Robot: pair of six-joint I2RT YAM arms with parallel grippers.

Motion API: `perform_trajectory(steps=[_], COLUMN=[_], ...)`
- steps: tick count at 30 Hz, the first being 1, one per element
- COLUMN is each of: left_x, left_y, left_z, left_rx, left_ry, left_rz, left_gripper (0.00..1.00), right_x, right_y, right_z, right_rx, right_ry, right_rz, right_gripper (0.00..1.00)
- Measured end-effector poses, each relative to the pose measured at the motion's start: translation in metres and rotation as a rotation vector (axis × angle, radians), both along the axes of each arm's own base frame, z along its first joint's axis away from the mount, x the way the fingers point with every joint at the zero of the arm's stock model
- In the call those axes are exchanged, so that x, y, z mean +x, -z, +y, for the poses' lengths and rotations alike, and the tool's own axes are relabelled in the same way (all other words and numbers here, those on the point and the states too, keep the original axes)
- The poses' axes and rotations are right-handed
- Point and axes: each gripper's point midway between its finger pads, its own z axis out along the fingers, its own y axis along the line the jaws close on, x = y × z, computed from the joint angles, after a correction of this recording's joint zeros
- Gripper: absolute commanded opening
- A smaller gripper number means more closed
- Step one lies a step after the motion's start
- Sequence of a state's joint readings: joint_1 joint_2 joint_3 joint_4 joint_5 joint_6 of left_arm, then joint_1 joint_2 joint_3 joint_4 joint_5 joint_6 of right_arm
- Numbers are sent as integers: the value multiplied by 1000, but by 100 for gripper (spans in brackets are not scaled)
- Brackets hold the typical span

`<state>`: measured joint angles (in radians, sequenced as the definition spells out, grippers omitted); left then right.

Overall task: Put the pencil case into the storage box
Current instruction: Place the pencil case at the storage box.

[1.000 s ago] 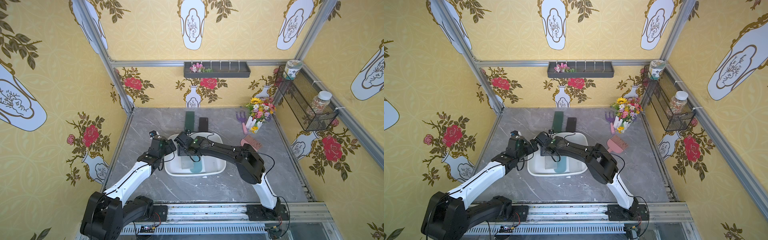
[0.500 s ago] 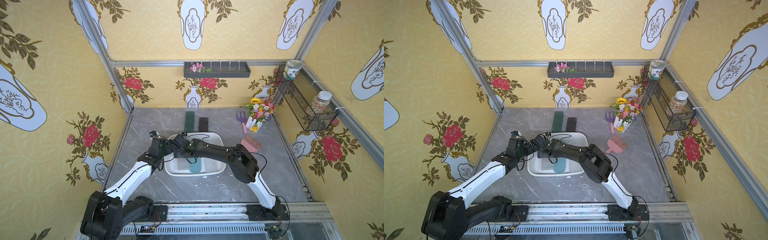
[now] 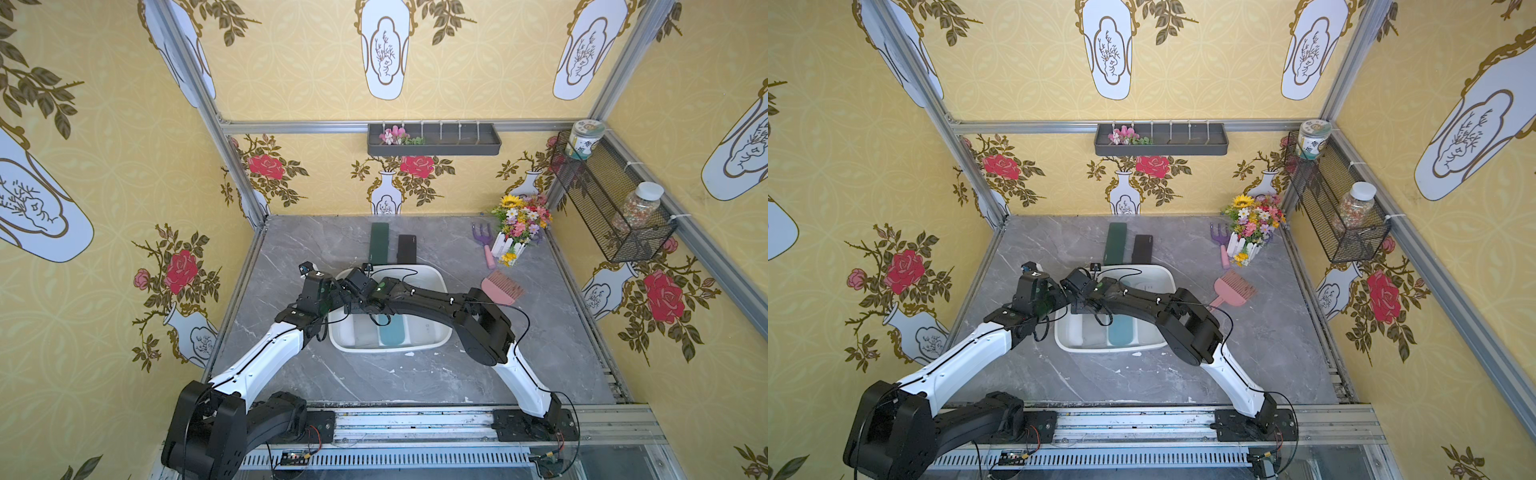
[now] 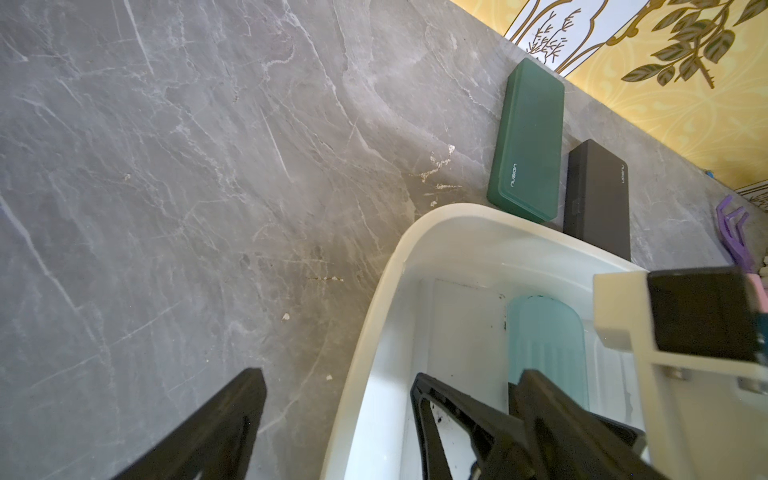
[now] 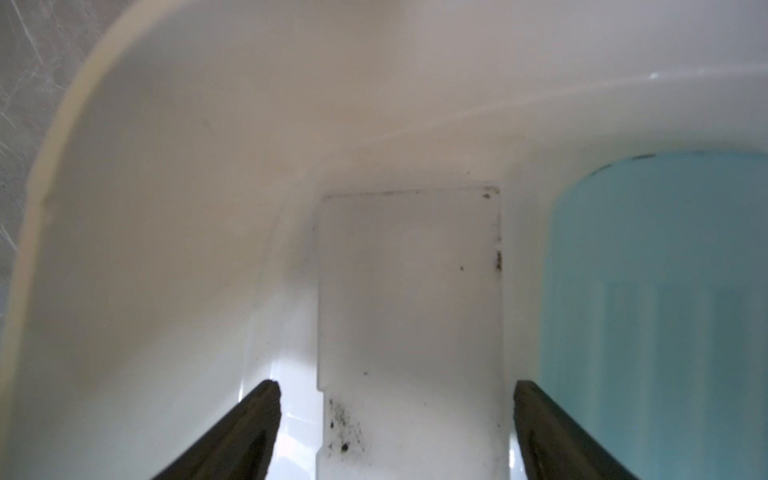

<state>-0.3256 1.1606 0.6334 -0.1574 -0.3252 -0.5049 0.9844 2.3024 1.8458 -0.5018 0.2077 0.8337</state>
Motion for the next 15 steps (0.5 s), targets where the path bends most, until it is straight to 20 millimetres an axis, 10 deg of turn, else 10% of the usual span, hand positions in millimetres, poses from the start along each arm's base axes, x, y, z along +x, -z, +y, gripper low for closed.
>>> perform_trajectory(steps=[15], left_x=[36], left_y=[-34], left_z=[-10], left_rx=[25], left_ry=[18], left_rz=[-60], left_gripper=[100], right_x=[21], right_y=[-58], right_z=[-85], right_rx=[-2], right_ry=[69], right_rz=[-57], right_gripper=[97])
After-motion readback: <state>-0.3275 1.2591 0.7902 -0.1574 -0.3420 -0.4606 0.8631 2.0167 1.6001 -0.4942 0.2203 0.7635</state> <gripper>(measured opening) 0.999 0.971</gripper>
